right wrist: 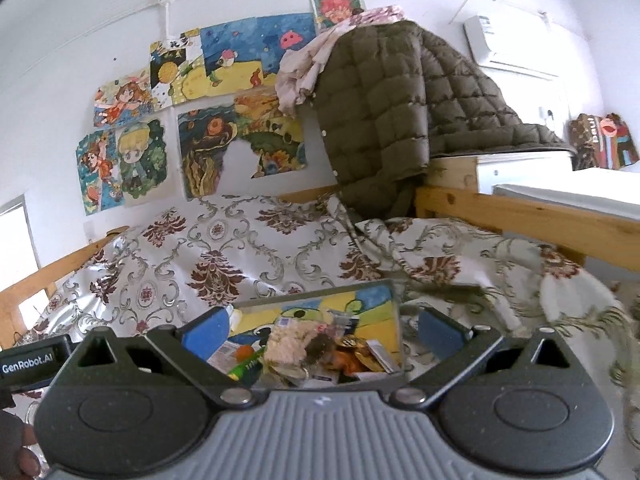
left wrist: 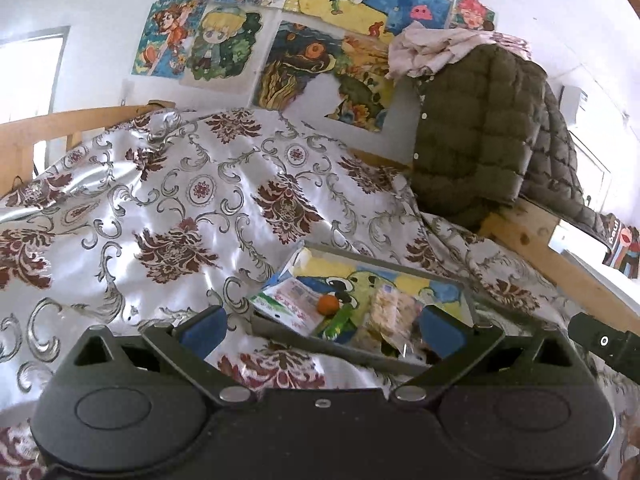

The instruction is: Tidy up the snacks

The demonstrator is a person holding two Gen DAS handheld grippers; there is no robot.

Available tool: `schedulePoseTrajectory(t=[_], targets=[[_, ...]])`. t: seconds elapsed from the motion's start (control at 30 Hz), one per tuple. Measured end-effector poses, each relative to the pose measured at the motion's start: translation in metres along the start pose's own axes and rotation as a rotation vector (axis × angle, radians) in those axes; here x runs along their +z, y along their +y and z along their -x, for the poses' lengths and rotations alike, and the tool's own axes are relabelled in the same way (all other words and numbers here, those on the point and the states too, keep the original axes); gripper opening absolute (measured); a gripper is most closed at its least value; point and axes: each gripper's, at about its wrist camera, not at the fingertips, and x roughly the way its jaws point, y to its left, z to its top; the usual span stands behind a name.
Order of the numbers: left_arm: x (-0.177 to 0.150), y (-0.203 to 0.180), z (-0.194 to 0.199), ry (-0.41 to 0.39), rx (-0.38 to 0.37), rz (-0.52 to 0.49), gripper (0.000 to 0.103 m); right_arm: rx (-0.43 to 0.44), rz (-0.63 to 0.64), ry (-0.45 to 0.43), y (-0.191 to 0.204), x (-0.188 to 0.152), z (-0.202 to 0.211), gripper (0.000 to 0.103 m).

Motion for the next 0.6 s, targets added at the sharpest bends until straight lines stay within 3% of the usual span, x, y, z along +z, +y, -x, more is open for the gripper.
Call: schedulePoseTrajectory(t=[0.2, 0.5, 0.6], targets=[[-0.019, -0.005, 0.016, 0.027, 0.017, -0.039, 0.102, -0.021, -0.049, 0.002, -0.009, -0.015, 0.024, 0.103], [-0.027, -0.009, 0.038, -0.021, 0.033, -0.113, 0.102, -0.052, -0.026, 0.008, -0.013, -0.029, 0.042, 0.103], [-0.034, -0.013, 0.038, -0.002, 0.031, -0.144, 0.102, -0.060, -0.026, 0.019, -0.017, -0.033, 0.045, 0.103]])
